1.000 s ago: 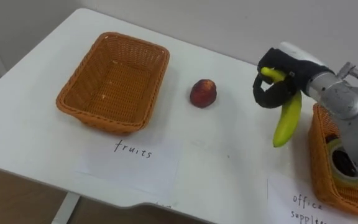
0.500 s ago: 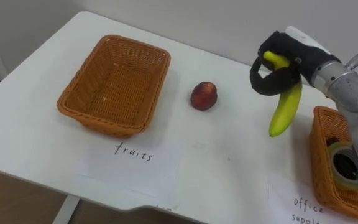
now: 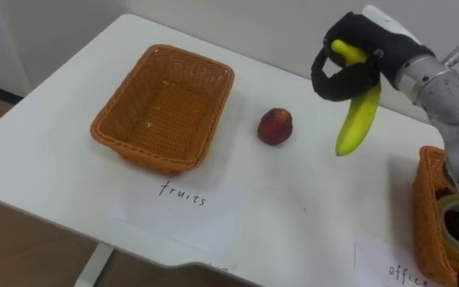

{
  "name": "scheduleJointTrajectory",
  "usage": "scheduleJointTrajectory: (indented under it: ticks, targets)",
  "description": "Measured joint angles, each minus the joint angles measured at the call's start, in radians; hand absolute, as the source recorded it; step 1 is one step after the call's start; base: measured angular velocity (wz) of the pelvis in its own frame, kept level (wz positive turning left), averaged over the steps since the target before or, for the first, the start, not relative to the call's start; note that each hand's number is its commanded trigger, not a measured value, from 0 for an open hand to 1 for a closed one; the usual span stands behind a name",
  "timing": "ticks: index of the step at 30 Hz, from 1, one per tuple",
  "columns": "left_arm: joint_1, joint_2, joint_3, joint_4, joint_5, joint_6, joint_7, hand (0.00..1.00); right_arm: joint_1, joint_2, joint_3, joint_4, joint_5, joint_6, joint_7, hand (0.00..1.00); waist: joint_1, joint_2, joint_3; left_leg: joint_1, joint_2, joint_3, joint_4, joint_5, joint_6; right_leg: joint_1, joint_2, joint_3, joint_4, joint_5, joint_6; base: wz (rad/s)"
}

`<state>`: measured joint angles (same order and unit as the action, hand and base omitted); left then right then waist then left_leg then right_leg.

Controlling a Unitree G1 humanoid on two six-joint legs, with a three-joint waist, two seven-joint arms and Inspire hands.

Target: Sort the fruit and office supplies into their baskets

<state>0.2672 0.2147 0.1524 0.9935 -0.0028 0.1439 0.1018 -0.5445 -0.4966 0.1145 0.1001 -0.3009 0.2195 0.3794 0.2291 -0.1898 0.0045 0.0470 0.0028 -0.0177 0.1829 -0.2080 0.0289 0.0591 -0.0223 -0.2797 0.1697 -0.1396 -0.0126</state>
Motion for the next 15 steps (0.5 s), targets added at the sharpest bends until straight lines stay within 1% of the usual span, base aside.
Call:
scheduleJointTrajectory:
  ticks: [1,3,5,7,8,11,13,15]
  targets:
    - [0.003,-0.001,0.001,-0.009,0.017,0.002,0.001,0.00,-0.012,0.001,0.000,0.000,0.000,0.001,-0.002,1.00,0.003,-0.004,-0.0022,-0.006,-0.001,-0.005,-0.001,0.000,0.000,-0.002,-0.001,-0.003,0.000,0.000,0.000,0.15]
    - [0.011,-0.001,0.000,-0.028,0.041,0.010,0.003,0.00,-0.031,0.001,0.002,0.000,0.000,0.003,-0.014,1.00,0.004,-0.008,-0.0041,-0.012,-0.002,-0.015,0.001,0.000,0.000,-0.004,-0.002,-0.017,0.000,0.000,0.000,0.14]
    - [0.017,-0.001,-0.001,-0.040,0.045,0.023,0.005,0.00,-0.053,0.001,0.024,0.000,0.013,0.023,-0.038,1.00,0.022,-0.013,-0.0066,-0.012,-0.002,-0.017,0.006,0.000,0.000,-0.004,-0.002,-0.023,0.000,0.000,0.001,0.05]
    - [0.017,-0.001,-0.005,-0.041,0.045,0.028,0.006,0.00,-0.061,0.002,0.036,0.001,0.035,0.024,-0.044,1.00,0.028,-0.018,-0.0044,-0.012,-0.002,-0.027,0.008,0.000,0.000,0.001,-0.003,-0.025,0.000,-0.001,0.001,0.15]
    - [0.018,-0.002,-0.010,-0.041,0.045,0.032,0.011,0.00,-0.068,0.002,0.056,0.003,0.041,0.024,-0.052,1.00,0.028,-0.022,-0.0020,-0.010,-0.004,-0.038,0.009,0.000,0.000,0.007,-0.004,-0.025,-0.001,-0.001,0.002,0.24]
    - [0.013,-0.002,-0.011,-0.045,0.044,0.038,0.026,0.00,-0.089,0.006,0.096,0.006,0.058,0.024,-0.061,1.00,0.034,-0.034,0.0041,-0.016,-0.009,-0.052,0.009,0.000,0.000,0.007,-0.006,-0.026,-0.001,-0.006,0.009,0.17]
    - [0.010,-0.005,-0.012,-0.046,0.045,0.040,0.026,0.00,-0.104,0.009,0.111,0.008,0.063,0.024,-0.061,1.00,0.038,-0.034,0.0048,-0.021,-0.014,-0.064,0.013,0.000,0.001,0.007,-0.009,-0.029,-0.002,-0.007,0.010,0.16]
    - [0.007,-0.005,-0.016,-0.049,0.046,0.045,0.026,0.00,-0.106,0.012,0.111,0.010,0.068,0.024,-0.067,1.00,0.056,-0.032,0.0056,-0.020,-0.015,-0.066,0.014,0.000,0.001,0.008,-0.009,-0.030,-0.002,-0.007,0.010,0.08]
